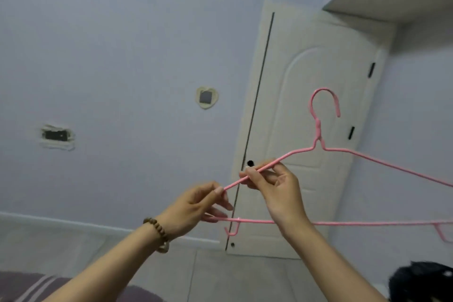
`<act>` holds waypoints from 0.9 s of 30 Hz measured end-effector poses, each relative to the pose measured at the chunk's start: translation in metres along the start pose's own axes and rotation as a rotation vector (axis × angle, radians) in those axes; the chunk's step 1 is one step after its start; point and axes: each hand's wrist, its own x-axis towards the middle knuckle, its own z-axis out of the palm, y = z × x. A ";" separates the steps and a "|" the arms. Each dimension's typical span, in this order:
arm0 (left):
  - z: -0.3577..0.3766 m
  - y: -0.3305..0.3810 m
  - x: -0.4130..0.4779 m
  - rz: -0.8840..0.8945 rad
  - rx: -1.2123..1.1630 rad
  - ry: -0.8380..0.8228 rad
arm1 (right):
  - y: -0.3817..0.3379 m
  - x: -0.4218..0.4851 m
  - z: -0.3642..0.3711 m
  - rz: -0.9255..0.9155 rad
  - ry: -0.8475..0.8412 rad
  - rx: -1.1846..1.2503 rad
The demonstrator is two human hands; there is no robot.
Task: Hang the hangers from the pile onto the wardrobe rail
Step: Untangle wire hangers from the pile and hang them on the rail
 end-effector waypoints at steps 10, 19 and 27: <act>0.223 0.151 0.060 0.315 -0.189 -0.309 | -0.147 -0.047 -0.226 -0.216 0.387 -0.173; 0.415 0.234 0.084 0.439 -0.292 -0.410 | -0.220 -0.081 -0.407 -0.328 0.566 -0.333; 0.541 0.278 0.094 0.458 -0.453 -0.462 | -0.255 -0.090 -0.517 -0.477 0.786 -0.377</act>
